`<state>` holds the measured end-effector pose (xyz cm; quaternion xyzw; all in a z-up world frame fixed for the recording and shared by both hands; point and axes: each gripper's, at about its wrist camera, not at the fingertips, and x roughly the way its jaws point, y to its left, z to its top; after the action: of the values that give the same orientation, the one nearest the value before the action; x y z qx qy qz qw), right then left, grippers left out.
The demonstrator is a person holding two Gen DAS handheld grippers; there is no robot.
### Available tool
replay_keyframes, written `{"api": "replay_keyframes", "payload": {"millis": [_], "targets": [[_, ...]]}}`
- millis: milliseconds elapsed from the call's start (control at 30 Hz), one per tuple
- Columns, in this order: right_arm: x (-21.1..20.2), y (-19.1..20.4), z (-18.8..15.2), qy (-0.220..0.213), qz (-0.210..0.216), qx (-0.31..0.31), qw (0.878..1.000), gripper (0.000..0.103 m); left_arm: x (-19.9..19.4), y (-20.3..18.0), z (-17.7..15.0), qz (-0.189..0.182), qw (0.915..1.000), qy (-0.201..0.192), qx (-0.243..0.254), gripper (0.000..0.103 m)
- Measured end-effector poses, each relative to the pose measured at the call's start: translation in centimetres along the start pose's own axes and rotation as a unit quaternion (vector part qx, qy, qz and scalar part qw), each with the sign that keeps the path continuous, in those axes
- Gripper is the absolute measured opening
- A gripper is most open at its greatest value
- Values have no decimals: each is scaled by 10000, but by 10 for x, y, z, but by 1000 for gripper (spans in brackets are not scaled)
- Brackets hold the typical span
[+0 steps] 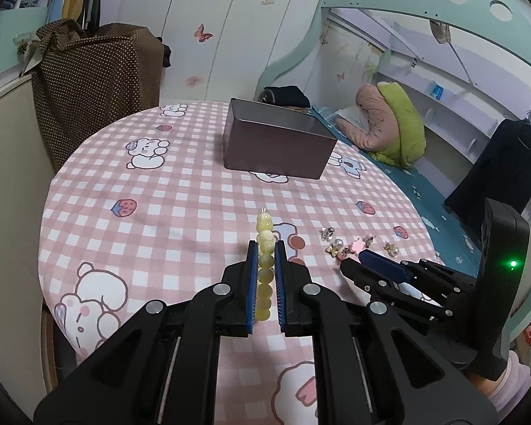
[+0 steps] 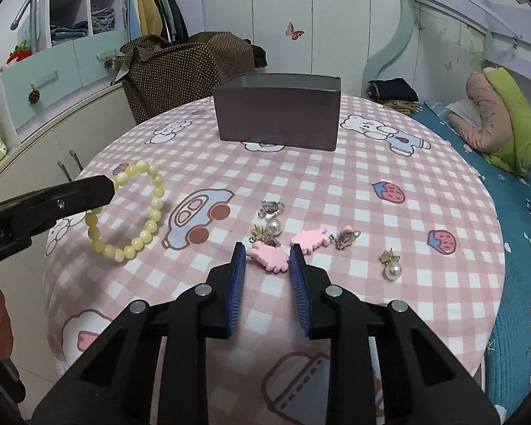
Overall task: Organize jewelry
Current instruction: 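Hold the yellow bracelet up with the left tool while the right tool grasps the pink charm, then carry the yellow bracelet and pink charm with both tools into the grey box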
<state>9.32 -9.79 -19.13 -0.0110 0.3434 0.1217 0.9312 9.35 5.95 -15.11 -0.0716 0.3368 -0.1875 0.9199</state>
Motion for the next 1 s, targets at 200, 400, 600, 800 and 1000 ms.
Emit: {"api": "replay_keyframes", "payload": {"millis": [200, 400, 600, 800, 1000], "targets": [[-5, -2, 7, -116, -19, 13, 9999, 23, 0, -2, 6, -40, 10000, -52, 32, 9], [-12, -9, 14, -299, -55, 42, 9995, 23, 3, -10, 12, -34, 9998, -99, 184, 9], [-19, -17, 21, -460, -73, 63, 9989, 23, 4, -17, 18, -61, 9996, -149, 229, 9], [-24, -22, 32, -683, -103, 65, 9976, 23, 5, -26, 32, -45, 9990, -302, 322, 9], [-26, -27, 48, -918, -96, -8, 9957, 23, 7, -32, 49, 69, 9975, -506, 488, 9]]}}
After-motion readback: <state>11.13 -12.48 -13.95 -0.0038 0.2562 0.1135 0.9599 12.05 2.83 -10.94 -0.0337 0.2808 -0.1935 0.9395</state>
